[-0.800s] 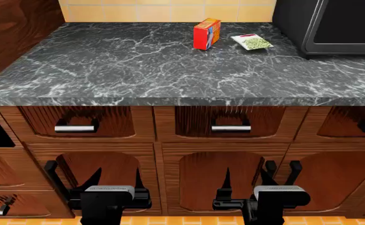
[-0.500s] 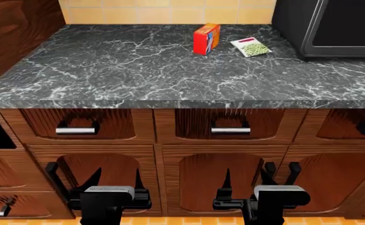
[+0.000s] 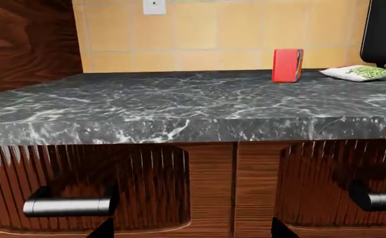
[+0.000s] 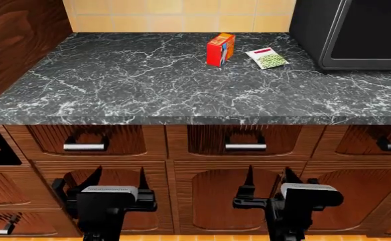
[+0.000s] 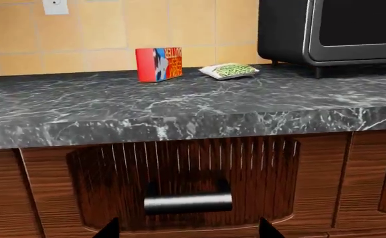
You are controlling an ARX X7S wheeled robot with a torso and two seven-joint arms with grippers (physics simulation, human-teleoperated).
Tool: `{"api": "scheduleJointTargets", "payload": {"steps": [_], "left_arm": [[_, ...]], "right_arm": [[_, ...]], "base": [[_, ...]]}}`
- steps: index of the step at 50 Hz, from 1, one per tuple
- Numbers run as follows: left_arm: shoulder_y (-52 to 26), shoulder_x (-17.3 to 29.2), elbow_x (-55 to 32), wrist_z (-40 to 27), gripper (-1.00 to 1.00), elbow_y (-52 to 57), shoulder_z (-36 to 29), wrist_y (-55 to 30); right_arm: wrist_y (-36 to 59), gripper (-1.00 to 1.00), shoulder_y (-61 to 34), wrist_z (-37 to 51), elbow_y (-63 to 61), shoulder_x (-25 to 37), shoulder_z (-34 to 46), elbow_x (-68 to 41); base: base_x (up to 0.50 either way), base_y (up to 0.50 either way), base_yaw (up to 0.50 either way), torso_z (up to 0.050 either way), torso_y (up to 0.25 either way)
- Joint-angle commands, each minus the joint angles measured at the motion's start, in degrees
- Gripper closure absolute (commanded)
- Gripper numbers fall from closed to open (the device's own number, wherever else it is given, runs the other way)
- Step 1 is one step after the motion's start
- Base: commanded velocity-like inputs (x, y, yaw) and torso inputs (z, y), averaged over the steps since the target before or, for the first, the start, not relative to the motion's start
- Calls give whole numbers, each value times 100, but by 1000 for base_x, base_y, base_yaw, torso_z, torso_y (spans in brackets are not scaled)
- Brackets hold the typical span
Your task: Open the microwave door
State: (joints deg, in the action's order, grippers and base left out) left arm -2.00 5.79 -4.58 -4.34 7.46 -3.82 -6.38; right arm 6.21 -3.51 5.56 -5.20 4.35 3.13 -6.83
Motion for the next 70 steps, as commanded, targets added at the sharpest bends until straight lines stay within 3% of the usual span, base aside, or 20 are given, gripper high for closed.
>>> {"api": "scheduleJointTargets", "payload": {"steps": [1,21,35,43,70], "left_arm": [[-706,460,-349,-57,-100,1664,268,-1618],[-4099,1115,-1193,-224,-100,3903,921,-4479],[-6402,998,-2289,-463,-100,5213,1636,-6776],[-6408,1076,-2755,-765,-100,5167,1741,-6775],[-6311,1282,-3140,-1116,-100,5084,1805,-6599]], "right_arm": [[1079,-100,-898,274,-1010,244,-167,-290],[3666,-100,-3597,656,-3377,1002,-704,-889],[5624,-100,-5409,988,-4973,913,-1256,-1900],[5491,-100,-5221,1012,-4989,893,-1109,-1903],[5503,-100,-5154,1147,-4974,1067,-876,-1949]], "base": [[0,0,0,50,0],[0,0,0,50,0],[0,0,0,50,0],[0,65,0,29,0],[0,500,0,0,0]]}}
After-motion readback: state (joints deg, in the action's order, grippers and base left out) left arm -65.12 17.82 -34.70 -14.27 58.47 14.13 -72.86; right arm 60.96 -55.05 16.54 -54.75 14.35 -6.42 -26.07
